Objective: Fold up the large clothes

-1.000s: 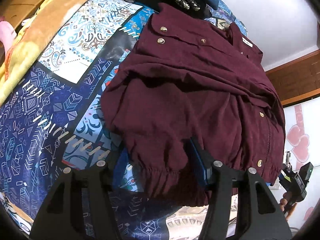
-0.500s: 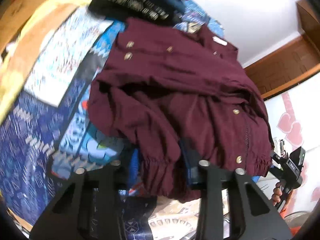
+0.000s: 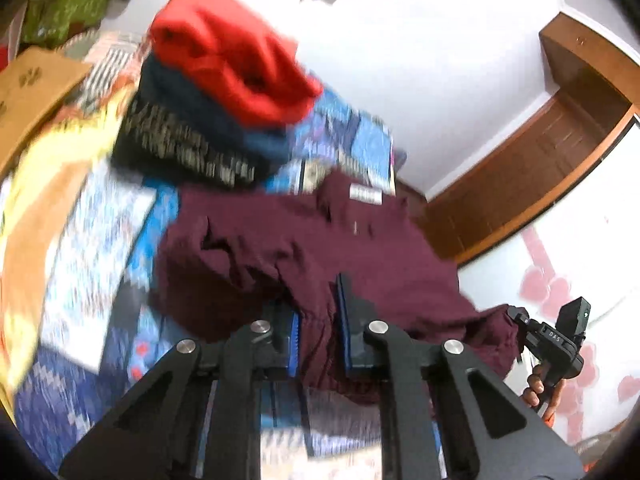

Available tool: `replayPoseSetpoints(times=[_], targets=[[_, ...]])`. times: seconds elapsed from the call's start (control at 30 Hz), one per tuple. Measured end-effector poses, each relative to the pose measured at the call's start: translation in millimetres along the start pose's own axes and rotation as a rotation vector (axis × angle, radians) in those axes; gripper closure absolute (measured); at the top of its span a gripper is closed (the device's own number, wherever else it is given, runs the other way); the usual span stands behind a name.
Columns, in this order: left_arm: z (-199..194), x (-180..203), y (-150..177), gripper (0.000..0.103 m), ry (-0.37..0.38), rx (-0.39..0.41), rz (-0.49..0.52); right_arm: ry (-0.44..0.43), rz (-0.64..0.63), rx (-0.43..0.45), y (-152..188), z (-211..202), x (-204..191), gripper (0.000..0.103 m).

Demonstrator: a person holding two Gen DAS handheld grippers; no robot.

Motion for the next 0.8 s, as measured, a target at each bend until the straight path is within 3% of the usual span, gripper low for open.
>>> replayPoseSetpoints(times=[0.13, 0.33, 0.47, 0.67, 0.8], targets=[[9.7, -7.9, -56.8, 0.088, -0.047, 0.076, -0.022, 0.031, 0.02, 0.049, -52.0, 12.3, 15.0, 0.093], [68.2, -34.3, -106.3, 0.088, -0.158, 0.079, -0.04, 0.087, 0.083, -0.01, -95.7, 73.6, 46.2, 0.093], [116.8, -51.4, -110.1, 0.088, -0.259, 0.019, -0.021, 0.12, 0.133, -0.08, -97.3, 105.1, 72.6, 0.093], [148.6, -65.8, -103.6, 0.086, -0.319, -0.062, 0.002, 0.135, 0.16, -0.143, -87.8, 124.2, 92.7, 0.093], [153.6, -62.6, -95.9, 0.07, -0.332, -0.147, 0.023, 0.187, 0.116, -0.164, -89.0, 119.1, 83.0, 0.088]])
Point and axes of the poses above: each gripper's, at about its wrist camera, not at the fingertips, and z roughly the way its jaws point, x to its right, y to its underside, the point moved 10 cm from there along z, roughly the way its jaws point, and after that the axes turned 11 degrees about -x, right-handed, at the moved point
